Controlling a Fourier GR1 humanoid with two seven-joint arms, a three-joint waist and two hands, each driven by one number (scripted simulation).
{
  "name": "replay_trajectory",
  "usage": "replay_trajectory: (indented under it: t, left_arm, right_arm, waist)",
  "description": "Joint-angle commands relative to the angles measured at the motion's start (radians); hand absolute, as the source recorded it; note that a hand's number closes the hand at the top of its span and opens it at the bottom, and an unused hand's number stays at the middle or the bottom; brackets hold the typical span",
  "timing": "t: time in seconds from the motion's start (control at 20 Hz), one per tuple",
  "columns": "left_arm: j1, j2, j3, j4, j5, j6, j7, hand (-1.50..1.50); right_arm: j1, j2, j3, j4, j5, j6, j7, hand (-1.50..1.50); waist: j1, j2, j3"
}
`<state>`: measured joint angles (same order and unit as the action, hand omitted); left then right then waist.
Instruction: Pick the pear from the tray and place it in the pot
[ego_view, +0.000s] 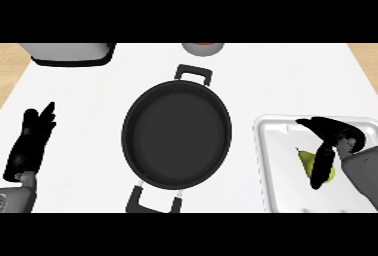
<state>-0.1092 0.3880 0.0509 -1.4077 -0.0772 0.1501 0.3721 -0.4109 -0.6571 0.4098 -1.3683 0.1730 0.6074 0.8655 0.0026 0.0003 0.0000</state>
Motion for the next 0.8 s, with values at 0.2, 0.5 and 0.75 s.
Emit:
replay_trajectory:
  t: [0.2, 0.5, 0.75]
  left_arm:
    - [0.006, -0.016, 0.040, 0.025, -0.012, -0.032, -0.040, 0.00]
    - [0.043, -0.032, 0.030, -0.082, -0.051, -0.049, 0.034, 0.00]
    - [0.055, -0.049, 0.040, -0.108, -0.068, -0.056, 0.038, 0.00]
  right_arm:
    - [-0.019, 0.094, -0.040, 0.143, 0.107, 0.058, -0.003, -1.50]
    - [0.015, 0.131, -0.098, 0.190, 0.189, 0.076, -0.081, -1.50]
    - [0.034, 0.203, -0.125, 0.176, 0.226, 0.069, -0.035, -1.50]
  waist:
    - [0.003, 0.001, 0.000]
    - [0.004, 0.000, 0.000]
    - [0.003, -0.001, 0.000]
